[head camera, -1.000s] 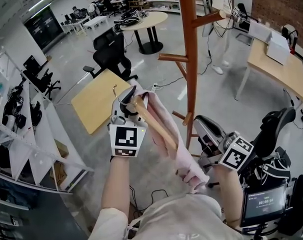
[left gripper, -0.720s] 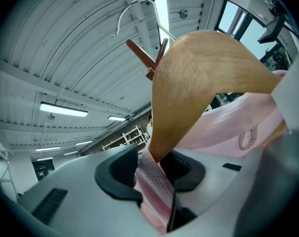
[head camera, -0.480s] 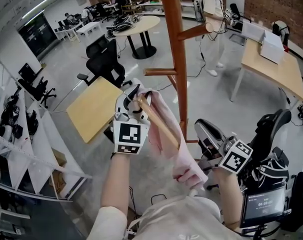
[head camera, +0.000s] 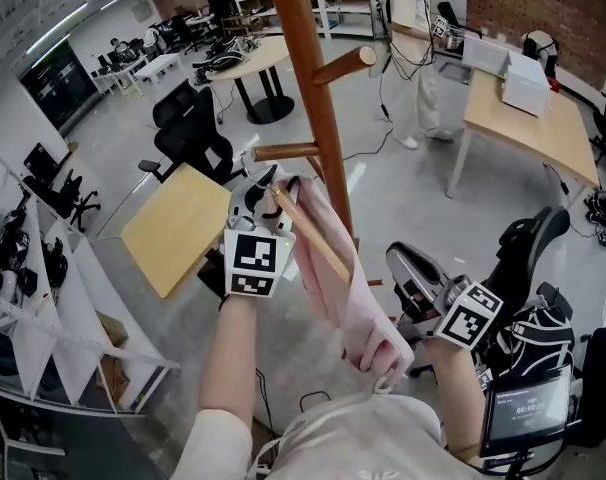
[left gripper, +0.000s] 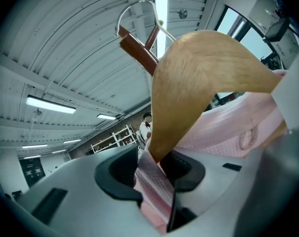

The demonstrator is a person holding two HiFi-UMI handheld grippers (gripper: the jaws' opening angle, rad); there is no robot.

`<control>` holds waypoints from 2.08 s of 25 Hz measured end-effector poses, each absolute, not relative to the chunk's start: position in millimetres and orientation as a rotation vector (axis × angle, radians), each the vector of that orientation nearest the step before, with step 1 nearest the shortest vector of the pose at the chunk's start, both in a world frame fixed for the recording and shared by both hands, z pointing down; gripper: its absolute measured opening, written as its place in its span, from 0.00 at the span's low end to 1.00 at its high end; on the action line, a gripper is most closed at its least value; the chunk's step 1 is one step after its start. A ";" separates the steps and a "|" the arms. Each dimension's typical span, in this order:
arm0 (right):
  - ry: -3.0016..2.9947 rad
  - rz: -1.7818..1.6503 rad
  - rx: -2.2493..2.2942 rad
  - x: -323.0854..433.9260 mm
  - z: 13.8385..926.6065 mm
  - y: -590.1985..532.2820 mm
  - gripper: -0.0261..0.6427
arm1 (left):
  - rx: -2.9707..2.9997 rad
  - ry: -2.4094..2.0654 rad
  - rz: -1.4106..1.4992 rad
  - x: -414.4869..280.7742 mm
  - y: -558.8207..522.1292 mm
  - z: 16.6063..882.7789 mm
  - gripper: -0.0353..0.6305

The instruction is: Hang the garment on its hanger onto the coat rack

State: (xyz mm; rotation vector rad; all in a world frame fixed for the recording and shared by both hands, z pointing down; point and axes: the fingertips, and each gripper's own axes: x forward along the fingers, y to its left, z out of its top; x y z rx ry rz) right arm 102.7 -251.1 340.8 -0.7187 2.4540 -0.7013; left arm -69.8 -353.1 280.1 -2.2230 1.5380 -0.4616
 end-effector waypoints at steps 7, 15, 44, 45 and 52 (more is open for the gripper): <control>2.452 -0.712 -0.743 108.9 348.1 -257.6 0.14 | -2.241 1.526 -0.459 -61.7 -367.9 283.2 0.25; 2.447 -0.721 -0.753 110.5 353.0 -259.1 0.14 | -2.251 1.512 -0.484 -57.0 -375.5 290.8 0.25; 2.515 -0.669 -0.915 115.1 374.1 -266.4 0.14 | -2.350 1.525 -0.378 -42.6 -382.9 343.2 0.27; 2.519 -0.662 -0.926 115.7 374.7 -265.0 0.14 | -2.349 1.537 -0.362 -44.6 -380.0 342.4 0.27; 2.499 -0.647 -0.970 119.6 376.7 -256.1 0.14 | -2.300 1.598 -0.337 -61.3 -361.7 338.2 0.28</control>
